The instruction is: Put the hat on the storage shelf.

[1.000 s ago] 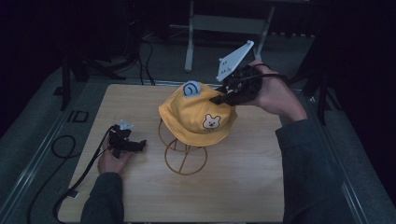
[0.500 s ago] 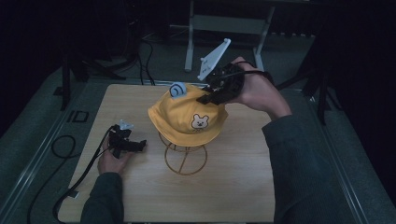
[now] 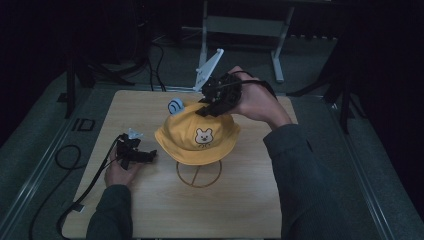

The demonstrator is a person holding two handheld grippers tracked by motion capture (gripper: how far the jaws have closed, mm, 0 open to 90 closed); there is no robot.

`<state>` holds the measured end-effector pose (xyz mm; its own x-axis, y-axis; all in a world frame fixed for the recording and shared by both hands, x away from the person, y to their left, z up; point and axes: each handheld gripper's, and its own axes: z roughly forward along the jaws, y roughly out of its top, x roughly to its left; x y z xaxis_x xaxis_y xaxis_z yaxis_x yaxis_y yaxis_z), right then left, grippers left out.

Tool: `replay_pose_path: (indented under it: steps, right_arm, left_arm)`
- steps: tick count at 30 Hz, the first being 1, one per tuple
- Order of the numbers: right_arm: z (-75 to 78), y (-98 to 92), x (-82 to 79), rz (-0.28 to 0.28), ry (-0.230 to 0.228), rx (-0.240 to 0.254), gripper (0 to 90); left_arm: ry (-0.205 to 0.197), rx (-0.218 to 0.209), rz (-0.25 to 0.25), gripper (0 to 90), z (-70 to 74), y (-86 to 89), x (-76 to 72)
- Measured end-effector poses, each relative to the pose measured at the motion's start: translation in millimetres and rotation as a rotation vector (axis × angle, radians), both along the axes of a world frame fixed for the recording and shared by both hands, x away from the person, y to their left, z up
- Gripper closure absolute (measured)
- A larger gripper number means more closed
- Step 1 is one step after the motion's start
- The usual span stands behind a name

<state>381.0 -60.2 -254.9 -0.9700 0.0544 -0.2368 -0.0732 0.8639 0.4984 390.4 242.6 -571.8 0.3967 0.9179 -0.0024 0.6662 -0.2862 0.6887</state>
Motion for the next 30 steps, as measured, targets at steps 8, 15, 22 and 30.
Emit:
replay_pose_path:
  steps: [8, 15, 22, 30]
  right_arm:
    - [-5.0, 0.8, 1.7, -0.036, -0.027, 0.040, 45.3]
    - [-6.0, -5.3, -0.9, -0.050, -0.033, 0.028, 42.6]
    - [-0.5, -14.1, -2.2, -0.084, -0.048, 0.038, 37.4]
    - [4.4, -25.9, -4.9, -0.135, -0.063, 0.007, 30.1]
  left_arm:
    - [0.000, -0.001, 0.000, 2.0, 0.0, 0.0, 0.0]
    - [0.000, 0.000, 0.000, 2.0, 0.0, 0.0, 0.0]
    - [0.001, 0.000, -0.001, 2.0, 0.1, 0.0, 0.0]
    - [0.000, 0.000, 0.001, 2.0, 0.0, -0.1, 0.0]
